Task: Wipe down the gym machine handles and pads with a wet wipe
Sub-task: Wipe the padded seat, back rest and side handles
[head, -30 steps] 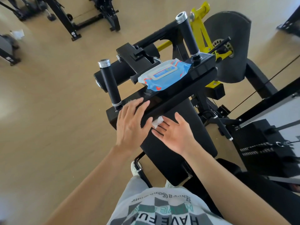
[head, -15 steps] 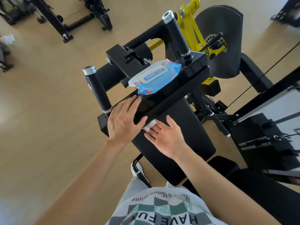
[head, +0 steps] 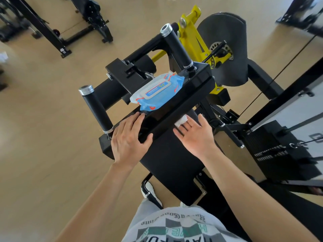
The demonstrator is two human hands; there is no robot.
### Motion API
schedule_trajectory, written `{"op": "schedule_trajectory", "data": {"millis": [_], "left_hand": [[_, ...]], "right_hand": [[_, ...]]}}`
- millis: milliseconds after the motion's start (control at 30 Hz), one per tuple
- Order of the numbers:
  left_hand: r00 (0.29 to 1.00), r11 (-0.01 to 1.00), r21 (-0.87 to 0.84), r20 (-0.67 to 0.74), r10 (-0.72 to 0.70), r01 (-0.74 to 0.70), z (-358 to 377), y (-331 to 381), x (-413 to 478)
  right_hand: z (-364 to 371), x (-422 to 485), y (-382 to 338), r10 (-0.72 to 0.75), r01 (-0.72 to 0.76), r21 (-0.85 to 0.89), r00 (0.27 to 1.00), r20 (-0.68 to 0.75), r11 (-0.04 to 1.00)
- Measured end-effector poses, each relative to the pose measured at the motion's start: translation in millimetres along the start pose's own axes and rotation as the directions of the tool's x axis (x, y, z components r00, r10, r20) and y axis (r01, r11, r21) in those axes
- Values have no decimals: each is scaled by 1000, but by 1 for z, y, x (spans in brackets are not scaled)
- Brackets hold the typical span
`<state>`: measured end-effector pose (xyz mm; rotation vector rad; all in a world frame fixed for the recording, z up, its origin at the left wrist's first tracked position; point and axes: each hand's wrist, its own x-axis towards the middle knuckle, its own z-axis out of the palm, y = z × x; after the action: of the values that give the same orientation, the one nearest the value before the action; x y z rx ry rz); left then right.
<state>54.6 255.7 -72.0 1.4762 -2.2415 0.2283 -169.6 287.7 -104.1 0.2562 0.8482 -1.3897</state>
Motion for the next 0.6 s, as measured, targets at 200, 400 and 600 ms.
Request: {"op": "schedule_trajectory", "data": {"millis": [200, 400, 600], "left_hand": [[999, 999, -36, 22, -40, 40, -1, 4, 0], [1000, 999, -26, -2, -24, 24, 0, 5, 1], [999, 994, -107, 43, -31, 36, -7, 4, 2]], "right_hand": [[-2, -8, 36, 174, -171, -43, 982, 68, 984], [-4, 8, 0, 60, -61, 52, 998, 29, 997], [-5, 24, -43, -128, 132, 155, 991, -37, 979]]}}
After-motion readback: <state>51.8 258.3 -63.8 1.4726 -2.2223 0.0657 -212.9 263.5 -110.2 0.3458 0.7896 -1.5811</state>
